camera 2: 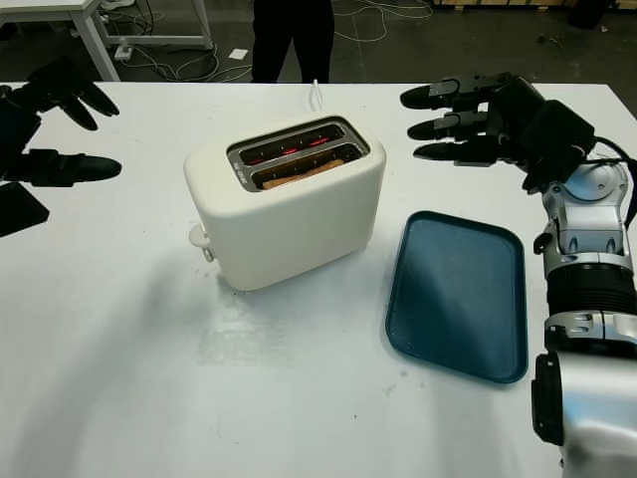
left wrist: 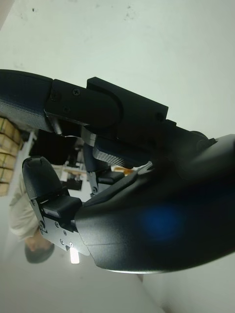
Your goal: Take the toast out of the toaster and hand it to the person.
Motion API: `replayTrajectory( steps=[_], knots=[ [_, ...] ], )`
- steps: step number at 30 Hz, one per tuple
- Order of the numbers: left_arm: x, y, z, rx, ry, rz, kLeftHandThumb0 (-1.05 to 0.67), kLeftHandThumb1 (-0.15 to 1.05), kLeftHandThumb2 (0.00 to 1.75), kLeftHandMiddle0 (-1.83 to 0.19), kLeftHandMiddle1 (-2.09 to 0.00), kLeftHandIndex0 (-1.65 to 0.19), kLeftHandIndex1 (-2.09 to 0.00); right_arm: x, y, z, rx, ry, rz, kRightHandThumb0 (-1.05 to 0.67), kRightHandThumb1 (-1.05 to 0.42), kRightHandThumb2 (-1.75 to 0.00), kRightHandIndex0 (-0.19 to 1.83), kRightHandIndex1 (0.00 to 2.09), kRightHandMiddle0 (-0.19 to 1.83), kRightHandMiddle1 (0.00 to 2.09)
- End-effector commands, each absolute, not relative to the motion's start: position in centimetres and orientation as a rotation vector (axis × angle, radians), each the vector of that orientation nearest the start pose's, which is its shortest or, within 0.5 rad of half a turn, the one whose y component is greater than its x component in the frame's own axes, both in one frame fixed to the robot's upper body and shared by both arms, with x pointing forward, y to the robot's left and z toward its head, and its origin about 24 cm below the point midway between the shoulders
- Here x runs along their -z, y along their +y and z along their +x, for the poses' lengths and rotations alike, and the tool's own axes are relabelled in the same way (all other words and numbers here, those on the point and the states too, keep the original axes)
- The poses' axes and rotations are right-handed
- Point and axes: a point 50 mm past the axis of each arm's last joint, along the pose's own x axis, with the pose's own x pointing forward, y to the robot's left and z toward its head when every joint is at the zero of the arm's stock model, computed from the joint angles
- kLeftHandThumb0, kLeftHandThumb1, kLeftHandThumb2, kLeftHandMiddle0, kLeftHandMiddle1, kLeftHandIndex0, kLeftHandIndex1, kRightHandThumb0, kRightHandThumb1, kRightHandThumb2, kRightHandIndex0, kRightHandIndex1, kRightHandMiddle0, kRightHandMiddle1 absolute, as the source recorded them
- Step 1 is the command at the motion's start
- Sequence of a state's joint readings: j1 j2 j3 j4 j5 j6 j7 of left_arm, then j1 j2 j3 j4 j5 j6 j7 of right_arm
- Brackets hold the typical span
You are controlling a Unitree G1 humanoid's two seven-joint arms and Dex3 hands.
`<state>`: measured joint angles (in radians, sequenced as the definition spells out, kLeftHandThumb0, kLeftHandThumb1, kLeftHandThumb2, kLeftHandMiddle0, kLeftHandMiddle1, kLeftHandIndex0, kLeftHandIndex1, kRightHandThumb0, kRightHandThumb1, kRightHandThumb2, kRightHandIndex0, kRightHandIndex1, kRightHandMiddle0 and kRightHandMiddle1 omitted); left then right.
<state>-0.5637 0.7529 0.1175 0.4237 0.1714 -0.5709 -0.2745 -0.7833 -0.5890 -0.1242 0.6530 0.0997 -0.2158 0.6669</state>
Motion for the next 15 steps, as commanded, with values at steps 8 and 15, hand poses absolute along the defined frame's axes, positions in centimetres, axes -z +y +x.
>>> replayTrajectory(
  steps=[8, 15],
  knots=[
    [-22.21, 26.89, 31.59, 0.152, -0.597, 0.978, -0.95, 0.92, 0.16, -0.27, -1.63, -0.15, -1.5, -20.99, -24.9, 36.37, -0.432, -0.317, -0.478, -0.4, -0.7, 0.0, 0.88, 0.13, 0.84, 0.0],
    [-22.19, 26.89, 31.61, 0.155, -0.605, 0.973, -0.95, 0.92, 0.17, -0.27, -1.64, -0.15, -1.51, -21.02, -24.81, 36.36, -0.423, -0.31, -0.479, -0.39, -0.7, 0.0, 0.89, 0.13, 0.85, 0.0]
  ],
)
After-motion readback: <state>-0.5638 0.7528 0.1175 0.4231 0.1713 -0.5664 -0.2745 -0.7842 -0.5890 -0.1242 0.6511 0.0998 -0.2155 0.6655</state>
